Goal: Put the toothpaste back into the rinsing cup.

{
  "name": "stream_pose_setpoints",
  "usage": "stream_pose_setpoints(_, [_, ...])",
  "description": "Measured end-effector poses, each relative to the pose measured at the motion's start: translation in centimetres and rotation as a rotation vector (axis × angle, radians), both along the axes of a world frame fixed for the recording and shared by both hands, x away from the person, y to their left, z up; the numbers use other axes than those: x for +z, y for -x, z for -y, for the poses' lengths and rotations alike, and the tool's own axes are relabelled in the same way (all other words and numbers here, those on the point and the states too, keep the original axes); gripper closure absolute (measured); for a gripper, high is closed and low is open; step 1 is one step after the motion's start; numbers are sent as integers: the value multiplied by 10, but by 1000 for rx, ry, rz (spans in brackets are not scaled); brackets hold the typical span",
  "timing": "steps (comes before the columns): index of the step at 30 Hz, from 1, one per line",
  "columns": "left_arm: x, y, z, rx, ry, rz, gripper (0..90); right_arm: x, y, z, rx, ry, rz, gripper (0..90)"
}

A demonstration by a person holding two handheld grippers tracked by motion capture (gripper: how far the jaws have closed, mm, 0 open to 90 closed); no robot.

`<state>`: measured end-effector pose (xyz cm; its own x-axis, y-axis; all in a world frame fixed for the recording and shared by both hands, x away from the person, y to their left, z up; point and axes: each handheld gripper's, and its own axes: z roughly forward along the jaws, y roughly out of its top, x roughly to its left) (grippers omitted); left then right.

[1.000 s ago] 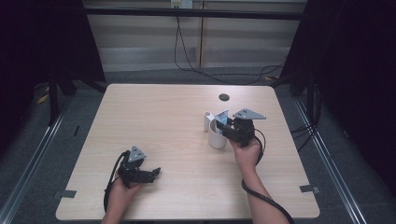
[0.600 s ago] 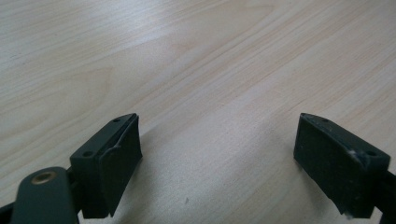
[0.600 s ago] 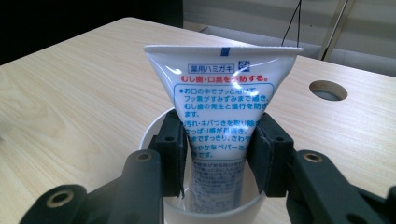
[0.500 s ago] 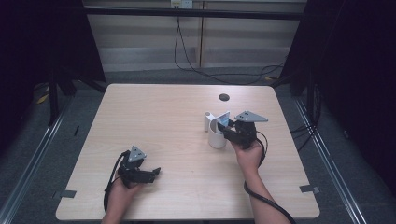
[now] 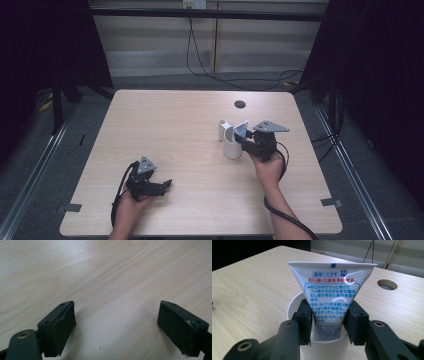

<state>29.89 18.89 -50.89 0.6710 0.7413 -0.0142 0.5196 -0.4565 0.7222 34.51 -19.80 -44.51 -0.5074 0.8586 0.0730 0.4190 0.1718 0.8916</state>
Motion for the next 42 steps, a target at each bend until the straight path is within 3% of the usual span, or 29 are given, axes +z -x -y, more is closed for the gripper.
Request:
stream_pose_setpoints(15, [0, 0, 0, 1, 1, 0, 147, 0, 3, 0, 2, 5, -1, 603])
stream_pose_setpoints(22, [0, 0, 0, 1, 1, 0, 147, 2, 3, 0, -11, 15, 7, 552])
stream_pose_setpoints(32, [0, 0, 0, -2, -2, -1, 147, 4, 0, 5, -29, -17, -7, 335])
stream_pose_setpoints(36, [0, 0, 0, 2, 3, 0, 147, 4, -1, 9, -26, -55, -17, 293])
stream_pose_setpoints(42, [0, 0, 0, 1, 2, 0, 147, 7, -2, 12, -20, -65, -21, 200])
